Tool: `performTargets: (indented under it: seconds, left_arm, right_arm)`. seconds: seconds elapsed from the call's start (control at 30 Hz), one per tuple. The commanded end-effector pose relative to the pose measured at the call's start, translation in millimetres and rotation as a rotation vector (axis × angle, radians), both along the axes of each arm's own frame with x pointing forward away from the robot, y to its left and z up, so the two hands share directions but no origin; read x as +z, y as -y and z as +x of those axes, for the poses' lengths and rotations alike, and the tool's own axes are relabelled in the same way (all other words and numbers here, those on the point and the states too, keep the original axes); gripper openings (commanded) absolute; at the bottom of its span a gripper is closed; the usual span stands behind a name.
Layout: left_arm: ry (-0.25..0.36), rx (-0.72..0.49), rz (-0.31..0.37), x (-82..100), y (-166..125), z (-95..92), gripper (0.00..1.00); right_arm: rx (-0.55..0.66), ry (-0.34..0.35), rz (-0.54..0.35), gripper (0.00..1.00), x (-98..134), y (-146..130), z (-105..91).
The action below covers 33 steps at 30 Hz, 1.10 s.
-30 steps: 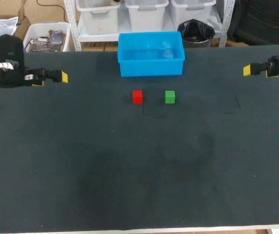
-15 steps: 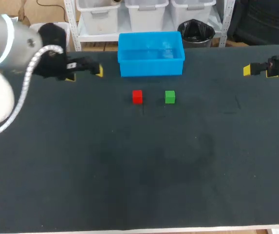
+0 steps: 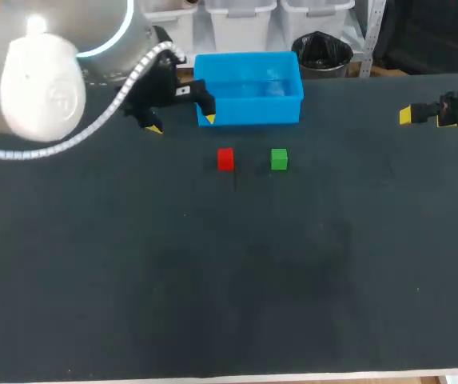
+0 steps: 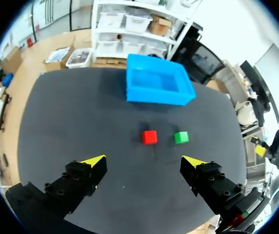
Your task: Use the left arm to pick the red cube and place it into the blue plastic box first, then use the right arm to grasp the green cube and put it into the same blue plastic box after the first action is fully finished.
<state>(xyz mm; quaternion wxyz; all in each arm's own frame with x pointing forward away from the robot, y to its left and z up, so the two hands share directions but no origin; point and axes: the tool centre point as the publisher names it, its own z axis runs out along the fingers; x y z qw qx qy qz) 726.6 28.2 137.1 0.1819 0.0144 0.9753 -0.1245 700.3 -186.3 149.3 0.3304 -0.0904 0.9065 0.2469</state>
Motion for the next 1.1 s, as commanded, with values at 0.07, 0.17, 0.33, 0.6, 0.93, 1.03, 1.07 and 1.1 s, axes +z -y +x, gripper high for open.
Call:
performTargets:
  seconds: [0.07, 0.17, 0.33, 0.6, 0.93, 1.03, 1.07, 1.1]
  left_arm:
    - [-0.020, 0.090, 0.244, 2.5, 3.7, 3.1, 1.00]
    - [-0.020, 0.090, 0.244, 2.5, 3.7, 3.1, 1.00]
    - [-0.073, 0.109, 0.246, -3.4, 8.9, 7.0, 1.00]
    - [-0.200, 0.129, 0.272, -25.4, 31.4, 26.7, 1.00]
    - [-0.239, 0.119, 0.291, -52.5, 48.3, 39.1, 1.00]
    - [-0.250, 0.119, 0.294, -59.3, 48.8, 39.3, 1.00]
    - [-0.250, 0.119, 0.294, -61.8, 48.6, 39.0, 1.00]
    - [-0.250, 0.119, 0.294, -64.2, 48.4, 38.9, 1.00]
  right_arm:
    - [-0.001, 0.000, -0.001, 1.00, 0.2, -0.1, 0.0]
    - [-0.001, 0.000, -0.001, 1.00, 0.2, -0.1, 0.0]
    - [-0.001, 0.000, -0.001, 1.00, 0.2, -0.1, 0.0]
    - [-0.001, 0.000, -0.001, 1.00, 0.2, -0.1, 0.0]
    - [-0.001, 0.000, -0.001, 1.00, 0.2, -0.1, 0.0]
    - [-0.001, 0.000, -0.001, 1.00, 0.2, -0.1, 0.0]
    - [-0.001, 0.000, -0.001, 1.00, 0.2, -0.1, 0.0]
    - [-0.001, 0.000, -0.001, 1.00, 0.2, -0.1, 0.0]
